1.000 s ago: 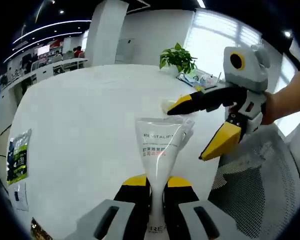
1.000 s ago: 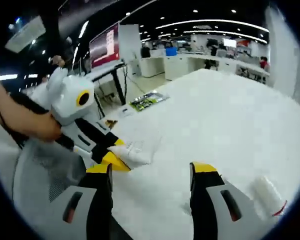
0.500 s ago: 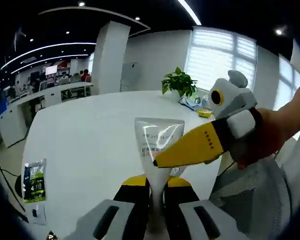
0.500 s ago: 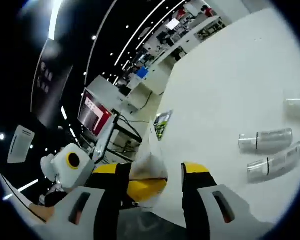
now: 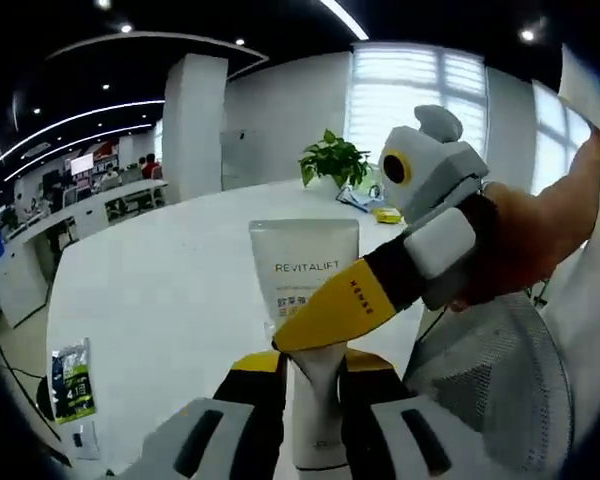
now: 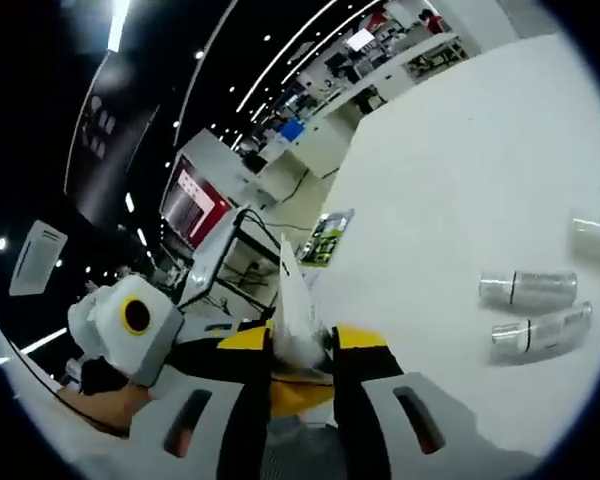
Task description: Arrange the skincare products in the storage area until every visible bottle or jar stands upright without overlapping.
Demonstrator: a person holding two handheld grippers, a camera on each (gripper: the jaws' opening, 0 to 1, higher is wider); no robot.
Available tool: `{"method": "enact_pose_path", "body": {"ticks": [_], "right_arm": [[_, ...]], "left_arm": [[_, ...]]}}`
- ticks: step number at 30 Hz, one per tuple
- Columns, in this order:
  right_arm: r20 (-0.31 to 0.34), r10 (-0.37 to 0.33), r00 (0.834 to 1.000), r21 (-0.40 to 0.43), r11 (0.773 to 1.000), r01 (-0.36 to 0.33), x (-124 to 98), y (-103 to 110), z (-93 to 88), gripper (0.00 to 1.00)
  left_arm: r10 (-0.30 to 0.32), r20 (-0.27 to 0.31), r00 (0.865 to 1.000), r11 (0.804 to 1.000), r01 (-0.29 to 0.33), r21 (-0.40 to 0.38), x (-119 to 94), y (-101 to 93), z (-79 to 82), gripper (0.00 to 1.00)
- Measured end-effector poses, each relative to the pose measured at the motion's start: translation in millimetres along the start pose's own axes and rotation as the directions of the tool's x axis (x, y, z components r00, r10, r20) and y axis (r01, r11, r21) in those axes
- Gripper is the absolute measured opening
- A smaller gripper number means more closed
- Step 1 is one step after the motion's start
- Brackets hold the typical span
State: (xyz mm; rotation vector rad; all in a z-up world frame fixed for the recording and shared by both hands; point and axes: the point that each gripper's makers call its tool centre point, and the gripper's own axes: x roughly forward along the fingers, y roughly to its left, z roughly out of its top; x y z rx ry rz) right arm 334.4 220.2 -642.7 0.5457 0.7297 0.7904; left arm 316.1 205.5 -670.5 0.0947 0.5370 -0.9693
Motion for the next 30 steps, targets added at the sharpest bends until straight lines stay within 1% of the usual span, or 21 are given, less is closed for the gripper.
{"method": "enact_pose_path", "body": {"ticks": [2, 4, 8, 9, 10, 11, 12, 13, 14, 15, 17, 18, 20, 21, 22, 23, 24, 27, 28, 29, 30], "right_arm": [[0.006, 0.009, 1.0, -0.014, 1.0, -0.009, -1, 0, 0.9, 0.18], [-0.004, 0.012, 1.0, -0.034, 0.999, -0.012, -1, 0, 0.3, 0.18], [-0.013, 0.025, 1.0, -0.111, 0.993, -0.026, -6, 0, 5.0, 0.17], [-0.014, 0.034, 0.999, -0.123, 0.992, -0.035, -7, 0, 6.1, 0.16], [-0.018, 0.043, 0.999, -0.136, 0.99, -0.045, -8, 0, 7.0, 0.16], [-0.03, 0.073, 0.997, -0.157, 0.985, -0.077, -9, 3, 7.6, 0.16], [-0.033, 0.083, 0.996, -0.165, 0.982, -0.088, -11, 3, 8.3, 0.16], [-0.043, 0.111, 0.993, -0.181, 0.976, -0.117, -13, 7, 8.5, 0.16], [-0.05, 0.124, 0.991, -0.21, 0.969, -0.132, -14, 8, 8.8, 0.15], [-0.058, 0.135, 0.989, -0.225, 0.963, -0.145, -15, 11, 8.5, 0.15], [-0.091, 0.175, 0.98, -0.271, 0.943, -0.193, -19, 18, 6.9, 0.14], [-0.117, 0.221, 0.968, -0.285, 0.927, -0.246, -22, 26, 4.9, 0.14], [-0.139, 0.281, 0.95, -0.289, 0.905, -0.31, -26, 38, 5.4, 0.14], [-0.143, 0.292, 0.945, -0.286, 0.902, -0.323, -28, 40, 6.5, 0.13], [-0.169, 0.326, 0.93, -0.297, 0.883, -0.363, -30, 46, 5.3, 0.13], [-0.174, 0.331, 0.927, -0.316, 0.873, -0.371, -31, 48, 6.3, 0.13], [-0.18, 0.328, 0.927, -0.313, 0.875, -0.37, -31, 49, 7.0, 0.13], [-0.237, 0.367, 0.9, -0.337, 0.837, -0.43, -35, 60, 4.0, 0.13], [-0.255, 0.386, 0.887, -0.341, 0.822, -0.456, -37, 65, 2.4, 0.13], [-0.271, 0.399, 0.876, -0.337, 0.813, -0.474, -38, 69, 1.4, 0.13], [-0.276, 0.405, 0.872, -0.339, 0.808, -0.482, -39, 71, 1.0, 0.13]], "left_arm": [[-0.018, 0.009, 1.0, 1.0, 0.018, 0.005, -1, -1.2, 1.6, 0.22], [-0.052, -0.011, 0.999, 0.998, 0.051, -0.038, -4, -2.6, -2.0, 0.23], [-0.059, 0.011, 0.998, 0.996, 0.06, -0.07, -15, 5.0, -5.0, 0.31], [-0.081, 0.056, 0.995, 0.991, 0.087, -0.103, -19, 4.5, -1.5, 0.33], [-0.102, 0.076, 0.992, 0.984, 0.112, -0.138, -23, 4.2, -0.7, 0.35], [-0.122, 0.116, 0.986, 0.968, 0.144, -0.205, -27, 5.7, 2.1, 0.37], [-0.133, 0.141, 0.981, 0.957, 0.164, -0.238, -29, 7.2, 3.8, 0.38], [-0.149, 0.186, 0.971, 0.94, 0.197, -0.278, -33, 9.0, 8.0, 0.4], [-0.162, 0.209, 0.964, 0.929, 0.221, -0.297, -35, 8.7, 10.1, 0.42], [-0.194, 0.209, 0.959, 0.915, 0.253, -0.313, -37, 6.1, 8.9, 0.44], [-0.24, 0.197, 0.951, 0.909, 0.291, -0.298, -39, 0.0, 7.3, 0.45], [-0.26, 0.203, 0.944, 0.905, 0.312, -0.29, -39, -4.6, 9.5, 0.46], [-0.308, 0.211, 0.928, 0.891, 0.359, -0.278, -40, -13.7, 12.3, 0.46], [-0.322, 0.215, 0.922, 0.887, 0.373, -0.27, -40, -16.7, 13.9, 0.47], [-0.351, 0.207, 0.913, 0.882, 0.397, -0.255, -39, -24.0, 14.8, 0.48], [-0.372, 0.202, 0.906, 0.879, 0.413, -0.236, -38, -28.8, 15.2, 0.49], [-0.387, 0.193, 0.902, 0.877, 0.424, -0.225, -38, -32.7, 14.9, 0.49], [-0.408, 0.189, 0.893, 0.87, 0.443, -0.217, -35, -40.4, 17.5, 0.49], [-0.417, 0.186, 0.89, 0.866, 0.451, -0.215, -35, -42.4, 17.1, 0.48], [-0.429, 0.186, 0.884, 0.861, 0.463, -0.212, -36, -44.8, 17.3, 0.47], [-0.439, 0.197, 0.877, 0.854, 0.475, -0.212, -37, -46.6, 18.7, 0.46]]}}
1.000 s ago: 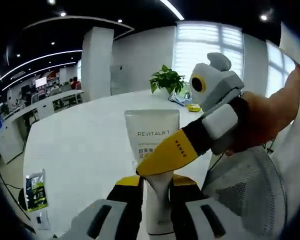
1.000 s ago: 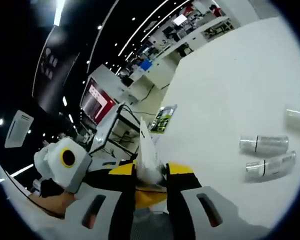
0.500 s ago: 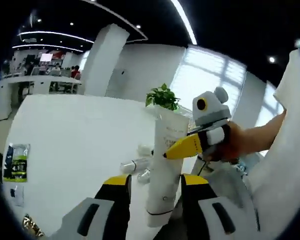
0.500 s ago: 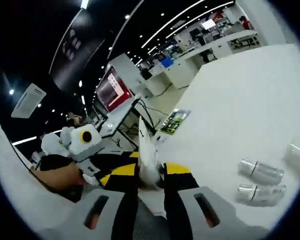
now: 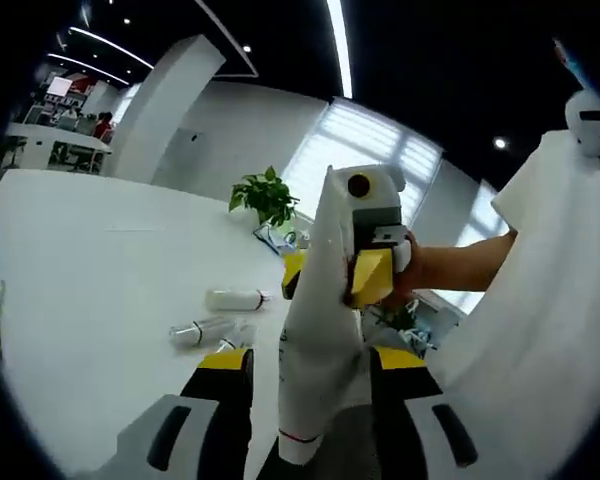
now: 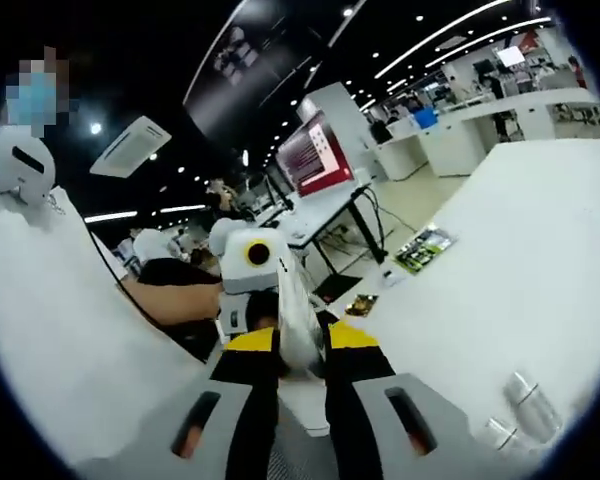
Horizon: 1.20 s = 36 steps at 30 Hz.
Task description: Arrange the skincare products in the storage area until every visible bottle or jar stands upright without overlapping.
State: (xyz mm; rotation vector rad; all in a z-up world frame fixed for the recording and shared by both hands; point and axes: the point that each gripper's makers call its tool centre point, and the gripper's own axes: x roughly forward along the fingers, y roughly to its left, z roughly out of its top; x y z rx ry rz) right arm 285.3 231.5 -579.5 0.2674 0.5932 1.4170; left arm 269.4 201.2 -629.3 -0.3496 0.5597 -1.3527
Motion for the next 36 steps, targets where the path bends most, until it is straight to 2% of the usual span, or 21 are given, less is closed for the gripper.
{"method": "enact_pose_path", "body": {"ticks": [2, 3, 4, 5, 12, 17, 24, 29, 36], "right_arm": [[-0.008, 0.01, 1.0, -0.018, 1.0, -0.01, 3, 5, 1.7, 0.13], [-0.019, 0.025, 1.0, -0.032, 0.999, -0.025, 4, 8, 1.4, 0.13], [-0.023, 0.022, 0.999, -0.034, 0.999, -0.022, 6, 8, 1.2, 0.13], [-0.029, 0.022, 0.999, -0.033, 0.999, -0.023, 7, 8, 1.1, 0.13], [-0.005, 0.035, 0.999, -0.031, 0.999, -0.036, 9, 9, 9.2, 0.14], [-0.018, 0.053, 0.998, -0.036, 0.998, -0.053, 14, 12, 12.3, 0.13], [-0.063, 0.094, 0.994, -0.034, 0.995, -0.096, 20, 20, 5.5, 0.12], [-0.058, 0.109, 0.992, -0.029, 0.993, -0.111, 22, 23, 7.1, 0.11], [-0.054, 0.124, 0.991, -0.011, 0.992, -0.125, 25, 24, 5.8, 0.11]], "left_arm": [[-0.036, 0.009, 0.999, 0.999, 0.036, -0.016, 2, -7.2, 0.8, 0.44], [-0.043, 0.004, 0.999, 0.999, 0.043, -0.014, 2, -9.1, 0.1, 0.38], [-0.078, 0.002, 0.997, 0.997, 0.078, -0.013, 2, -15.5, -0.3, 0.35], [-0.056, 0.008, 0.998, 0.998, 0.056, 0.005, 1, -12.9, 0.3, 0.35], [-0.046, 0.05, 0.998, 0.998, 0.045, 0.032, -7, -14.9, 5.8, 0.32], [-0.038, 0.075, 0.996, 0.998, 0.034, 0.047, -12, -14.5, 7.7, 0.31], [-0.059, 0.062, 0.996, 0.997, 0.056, 0.05, -15, -20.1, -0.7, 0.28], [-0.062, 0.074, 0.995, 0.997, 0.057, 0.055, -20, -21.6, 0.2, 0.26], [-0.057, 0.053, 0.997, 0.996, 0.053, 0.067, -23, -22.1, -2.3, 0.23]]}}
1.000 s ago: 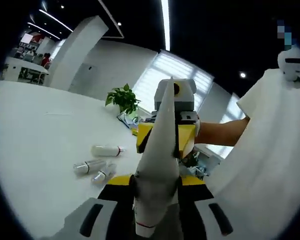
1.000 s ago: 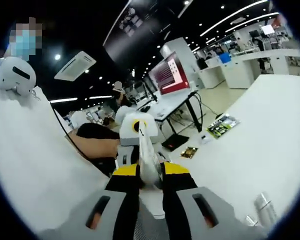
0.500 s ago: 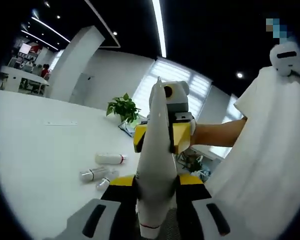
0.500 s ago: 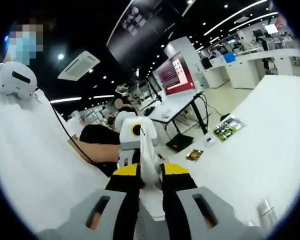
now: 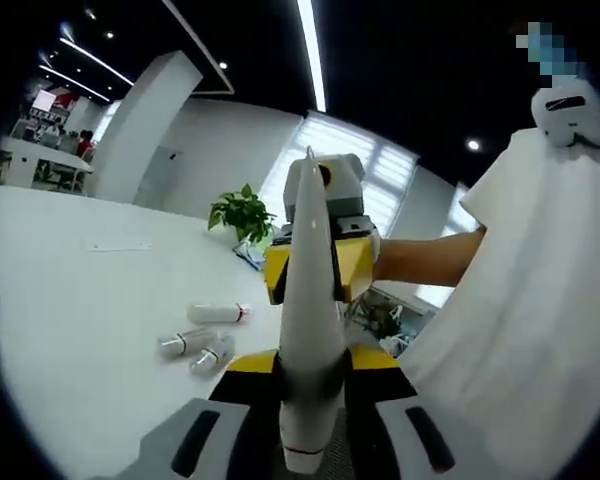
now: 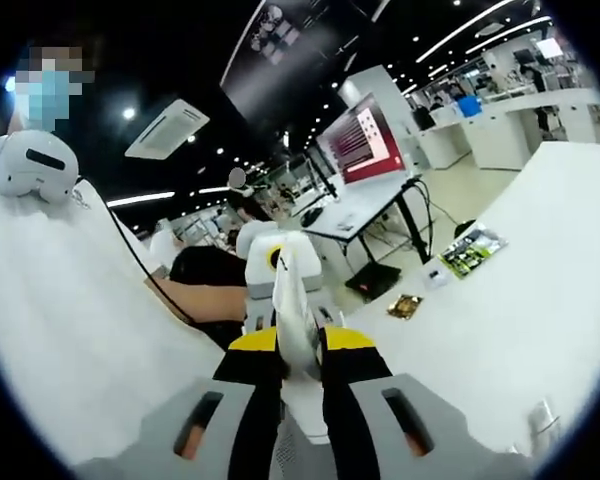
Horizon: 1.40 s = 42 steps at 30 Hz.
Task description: Arrange the skincare products in the storage area until every visible bottle or jar stands upright without overlapping.
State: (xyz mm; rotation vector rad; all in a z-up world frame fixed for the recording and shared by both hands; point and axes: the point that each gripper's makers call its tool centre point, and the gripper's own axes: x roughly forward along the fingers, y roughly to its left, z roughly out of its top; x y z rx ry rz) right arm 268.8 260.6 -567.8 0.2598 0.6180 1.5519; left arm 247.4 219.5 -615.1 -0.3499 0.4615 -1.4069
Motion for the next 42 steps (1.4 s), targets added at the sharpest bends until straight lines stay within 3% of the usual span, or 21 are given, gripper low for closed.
{"method": "enact_pose_path", "body": {"ticks": [6, 8, 10, 13, 15, 17, 19, 21, 22, 23, 24, 26, 28, 29, 30, 31, 33, 35, 36, 38, 42], "right_arm": [[-0.021, 0.004, 1.0, 0.016, 1.0, -0.003, 2, 2, -7.5, 0.12], [-0.006, -0.014, 1.0, 0.016, 1.0, 0.015, 2, 1, -7.4, 0.12], [0.05, -0.063, 0.997, 0.062, 0.996, 0.06, 2, -6, -0.4, 0.15], [0.14, -0.139, 0.98, 0.121, 0.985, 0.123, 1, -16, 11.1, 0.19], [0.196, -0.236, 0.952, 0.139, 0.968, 0.211, -3, -28, 21.0, 0.21], [0.235, -0.302, 0.924, 0.162, 0.949, 0.269, -7, -35, 28.4, 0.26], [0.289, -0.322, 0.902, 0.231, 0.937, 0.26, -11, -36, 37.2, 0.29], [0.312, -0.395, 0.864, 0.27, 0.909, 0.319, -17, -49, 42.2, 0.33], [0.316, -0.429, 0.846, 0.276, 0.895, 0.35, -19, -54, 43.3, 0.37], [0.284, -0.481, 0.83, 0.288, 0.868, 0.404, -21, -61, 39.1, 0.4], [0.271, -0.506, 0.819, 0.285, 0.855, 0.433, -21, -63, 38.0, 0.43], [0.234, -0.556, 0.797, 0.24, 0.828, 0.507, -18, -66, 35.3, 0.44], [0.221, -0.583, 0.782, 0.232, 0.81, 0.539, -14, -67, 33.9, 0.46], [0.222, -0.597, 0.771, 0.265, 0.798, 0.542, -10, -69, 33.7, 0.48], [0.201, -0.617, 0.761, 0.286, 0.78, 0.557, -9, -72, 29.7, 0.5], [0.178, -0.624, 0.761, 0.297, 0.771, 0.563, -5, -75, 24.7, 0.5], [0.165, -0.627, 0.761, 0.301, 0.767, 0.567, -1, -78, 20.1, 0.45], [0.164, -0.663, 0.731, 0.285, 0.741, 0.608, -8, -82, 16.6, 0.38], [0.176, -0.647, 0.742, 0.313, 0.751, 0.581, -6, -81, 18.0, 0.36], [0.169, -0.645, 0.745, 0.3, 0.754, 0.584, -4, -79, 13.4, 0.36], [0.184, -0.63, 0.755, 0.282, 0.769, 0.573, -3, -76, 8.9, 0.35]], "left_arm": [[-0.003, -0.028, 1.0, 1.0, 0.002, -0.01, -1, -0.7, -7.5, 0.2], [0.01, -0.027, 1.0, 1.0, -0.01, -0.001, -2, 1.0, -7.5, 0.19], [0.035, -0.014, 0.999, 0.999, -0.035, 0.001, -3, 4.8, -4.7, 0.19], [0.095, 0.018, 0.995, 0.996, -0.095, 0.003, -5, 15.0, 1.9, 0.18], [0.154, 0.031, 0.988, 0.988, -0.154, -0.006, -6, 24.1, 5.6, 0.18], [0.222, 0.034, 0.974, 0.975, -0.223, 0.012, -8, 34.3, 9.9, 0.18], [0.274, 0.044, 0.961, 0.961, -0.276, 0.024, -9, 40.6, 14.9, 0.18], [0.311, 0.056, 0.949, 0.95, -0.311, 0.007, -7, 44.5, 20.0, 0.18], [0.349, 0.057, 0.936, 0.937, -0.349, -0.001, -8, 49.5, 21.7, 0.18], [0.398, 0.043, 0.916, 0.917, -0.398, -0.012, -8, 54.5, 22.2, 0.18], [0.416, 0.029, 0.909, 0.91, -0.415, -0.012, -6, 55.9, 22.2, 0.18], [0.48, -0.009, 0.877, 0.877, -0.48, 0.014, -5, 62.0, 21.5, 0.18], [0.518, -0.037, 0.854, 0.855, -0.517, 0.04, -3, 65.4, 22.1, 0.18], [0.544, -0.046, 0.838, 0.838, -0.54, 0.077, -2, 67.5, 23.7, 0.18], [0.556, -0.056, 0.83, 0.83, -0.55, 0.09, -1, 68.5, 23.6, 0.18], [0.562, -0.063, 0.825, 0.825, -0.555, 0.107, 0, 68.7, 23.9, 0.18], [0.596, -0.07, 0.8, 0.8, -0.586, 0.128, -1, 71.0, 24.3, 0.18], [0.615, -0.062, 0.786, 0.783, -0.601, 0.16, -2, 70.6, 24.2, 0.18], [0.623, -0.064, 0.78, 0.778, -0.608, 0.158, -3, 70.1, 22.4, 0.19], [0.645, -0.069, 0.761, 0.758, -0.625, 0.186, -4, 69.8, 18.7, 0.19], [0.654, -0.065, 0.754, 0.751, -0.635, 0.182, -5, 69.7, 13.8, 0.21]]}}
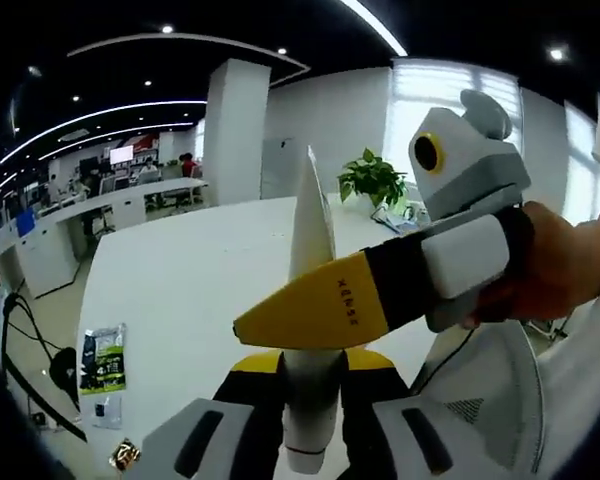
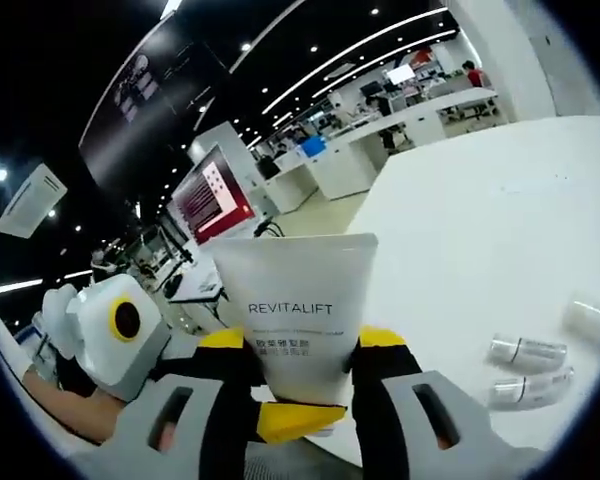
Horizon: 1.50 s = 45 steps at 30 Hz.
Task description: Arrange the skincare products in the storage area until every visible bottle or jar stands upright without overlapping.
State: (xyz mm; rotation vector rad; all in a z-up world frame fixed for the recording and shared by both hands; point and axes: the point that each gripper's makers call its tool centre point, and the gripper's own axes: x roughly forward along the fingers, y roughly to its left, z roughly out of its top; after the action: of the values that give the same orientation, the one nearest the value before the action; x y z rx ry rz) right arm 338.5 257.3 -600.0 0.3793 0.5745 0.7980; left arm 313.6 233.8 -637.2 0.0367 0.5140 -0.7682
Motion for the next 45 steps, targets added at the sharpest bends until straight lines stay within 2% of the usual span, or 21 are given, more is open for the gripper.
{"method": "enact_pose_path", "body": {"ticks": [3, 8, 10, 11, 16, 18, 21, 22, 25, 28, 31, 32, 33, 35, 36, 38, 39, 42, 45], "right_arm": [[-0.003, 0.019, 1.0, -0.005, 1.0, -0.019, -3, 1, -0.9, 0.34], [-0.002, 0.035, 0.999, -0.038, 0.999, -0.035, -11, 2, 0.2, 0.33], [-0.008, 0.027, 1.0, -0.061, 0.998, -0.027, -15, -1, 0.4, 0.33], [-0.009, 0.02, 1.0, -0.067, 0.998, -0.021, -16, -2, 1.0, 0.33], [0.008, -0.005, 1.0, -0.073, 0.997, 0.006, -26, -15, 8.2, 0.33], [0.018, -0.026, 1.0, -0.088, 0.996, 0.027, -30, -24, 13.6, 0.33], [0.019, -0.043, 0.999, -0.092, 0.995, 0.045, -35, -35, 20.8, 0.33], [0.021, -0.049, 0.999, -0.09, 0.995, 0.05, -37, -41, 24.5, 0.33], [0.036, -0.069, 0.997, -0.092, 0.993, 0.072, -43, -51, 36.7, 0.33], [0.057, -0.081, 0.995, -0.092, 0.992, 0.086, -46, -62, 48.2, 0.34], [0.074, -0.082, 0.994, -0.104, 0.991, 0.089, -46, -71, 56.8, 0.34], [0.076, -0.08, 0.994, -0.105, 0.991, 0.088, -46, -73, 58.6, 0.34], [0.08, -0.08, 0.994, -0.105, 0.991, 0.088, -46, -77, 61.3, 0.34], [0.089, -0.077, 0.993, -0.115, 0.99, 0.087, -45, -82, 64.5, 0.34], [0.09, -0.077, 0.993, -0.117, 0.989, 0.087, -45, -84, 65.0, 0.34], [0.095, -0.074, 0.993, -0.142, 0.986, 0.087, -43, -89, 67.0, 0.34], [0.097, -0.072, 0.993, -0.154, 0.984, 0.086, -42, -91, 67.5, 0.34], [0.111, -0.072, 0.991, -0.193, 0.977, 0.093, -39, -101, 71.0, 0.34], [0.123, -0.075, 0.99, -0.188, 0.977, 0.097, -36, -112, 75.2, 0.34]], "left_arm": [[0.011, 0.012, 1.0, 0.999, -0.012, 0.048, -2, 0.0, -0.1, 0.22], [-0.019, 0.027, 0.999, 0.998, 0.017, 0.064, -3, -8.9, 0.0, 0.22], [-0.022, 0.002, 1.0, 0.996, 0.022, 0.087, -2, -11.0, -4.8, 0.22], [-0.024, -0.037, 0.999, 0.993, 0.028, 0.112, -3, -12.8, -12.4, 0.22], [-0.01, -0.07, 0.997, 0.992, 0.019, 0.125, -5, -13.4, -28.2, 0.21], [-0.001, -0.105, 0.994, 0.991, 0.015, 0.134, -6, -8.8, -39.6, 0.21], [0.009, -0.171, 0.985, 0.994, 0.01, 0.111, -9, 0.4, -60.0, 0.22], [0.021, -0.211, 0.977, 0.997, -0.004, 0.079, -11, 6.2, -71.4, 0.22], [0.053, -0.272, 0.961, 0.992, -0.02, 0.124, -15, 19.7, -90.7, 0.22], [0.064, -0.317, 0.946, 0.988, -0.016, 0.153, -15, 27.4, -107.6, 0.21], [0.068, -0.343, 0.937, 0.99, -0.022, 0.137, -15, 30.1, -119.9, 0.2], [0.071, -0.365, 0.928, 0.993, -0.03, 0.116, -16, 29.5, -124.3, 0.2], [0.081, -0.378, 0.922, 0.99, -0.03, 0.138, -15, 29.2, -126.1, 0.2], [0.091, -0.361, 0.928, 0.98, -0.02, 0.196, -12, 29.3, -125.2, 0.19], [0.092, -0.364, 0.927, 0.982, -0.024, 0.189, -12, 28.6, -127.2, 0.19], [0.137, -0.399, 0.907, 0.975, -0.052, 0.217, -11, 35.7, -137.6, 0.19], [0.149, -0.402, 0.903, 0.97, -0.055, 0.236, -11, 37.2, -138.3, 0.19], [0.162, -0.372, 0.914, 0.966, -0.07, 0.251, -11, 37.7, -133.6, 0.18], [0.182, -0.382, 0.906, 0.961, -0.082, 0.263, -13, 41.3, -136.6, 0.18]]}}
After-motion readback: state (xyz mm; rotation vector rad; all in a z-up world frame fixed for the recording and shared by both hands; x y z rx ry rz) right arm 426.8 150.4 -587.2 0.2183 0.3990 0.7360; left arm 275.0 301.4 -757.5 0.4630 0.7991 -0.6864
